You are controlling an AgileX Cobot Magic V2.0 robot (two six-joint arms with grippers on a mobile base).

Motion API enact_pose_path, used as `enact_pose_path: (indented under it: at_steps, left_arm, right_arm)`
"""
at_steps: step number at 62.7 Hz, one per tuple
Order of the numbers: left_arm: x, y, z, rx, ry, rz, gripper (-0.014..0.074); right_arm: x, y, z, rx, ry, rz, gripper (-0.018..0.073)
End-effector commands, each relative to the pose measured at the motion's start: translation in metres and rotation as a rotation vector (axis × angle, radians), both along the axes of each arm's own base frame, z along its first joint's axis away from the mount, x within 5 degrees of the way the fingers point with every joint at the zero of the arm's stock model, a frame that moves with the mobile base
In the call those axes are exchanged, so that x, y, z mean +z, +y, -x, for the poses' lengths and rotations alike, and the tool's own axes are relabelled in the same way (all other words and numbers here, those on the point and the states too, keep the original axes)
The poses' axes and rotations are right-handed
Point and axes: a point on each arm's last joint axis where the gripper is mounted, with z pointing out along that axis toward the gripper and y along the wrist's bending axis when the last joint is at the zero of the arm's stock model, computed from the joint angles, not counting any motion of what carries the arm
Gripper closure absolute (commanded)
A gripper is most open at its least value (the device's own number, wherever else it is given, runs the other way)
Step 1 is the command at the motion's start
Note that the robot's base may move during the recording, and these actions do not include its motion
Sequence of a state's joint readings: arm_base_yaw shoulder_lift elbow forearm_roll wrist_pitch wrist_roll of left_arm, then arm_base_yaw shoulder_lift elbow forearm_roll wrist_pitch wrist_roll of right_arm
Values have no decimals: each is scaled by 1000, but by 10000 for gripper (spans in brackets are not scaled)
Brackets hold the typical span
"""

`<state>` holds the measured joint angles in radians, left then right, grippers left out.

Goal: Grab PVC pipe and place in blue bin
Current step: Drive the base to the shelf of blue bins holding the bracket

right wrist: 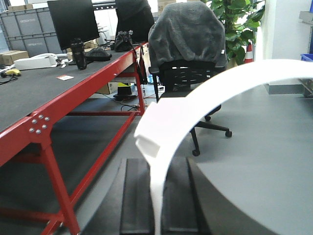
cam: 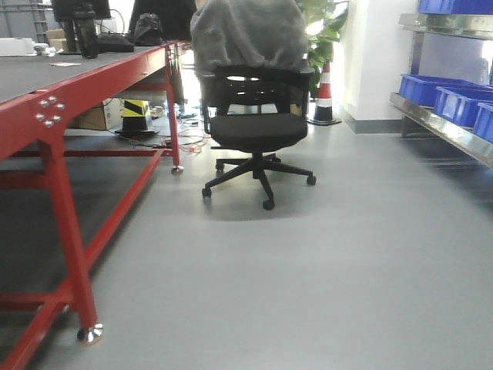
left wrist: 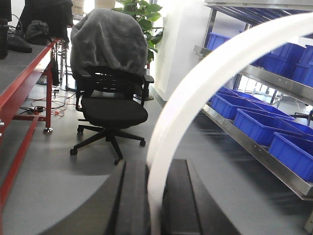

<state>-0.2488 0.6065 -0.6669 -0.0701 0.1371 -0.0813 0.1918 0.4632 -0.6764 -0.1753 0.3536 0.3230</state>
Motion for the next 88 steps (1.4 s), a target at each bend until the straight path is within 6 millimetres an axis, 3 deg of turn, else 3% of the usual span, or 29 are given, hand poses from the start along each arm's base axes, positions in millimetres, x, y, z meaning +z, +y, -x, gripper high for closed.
enact_pose_path:
  at_steps: [1, 88]
  left_arm:
    - [3, 0, 1, -5, -26, 12, 707]
    - [4, 0, 1, -4, -29, 12, 707]
  right_arm:
    - [2, 0, 1, 3, -30, 13, 728]
    - [3, 0, 1, 5, -38, 12, 728]
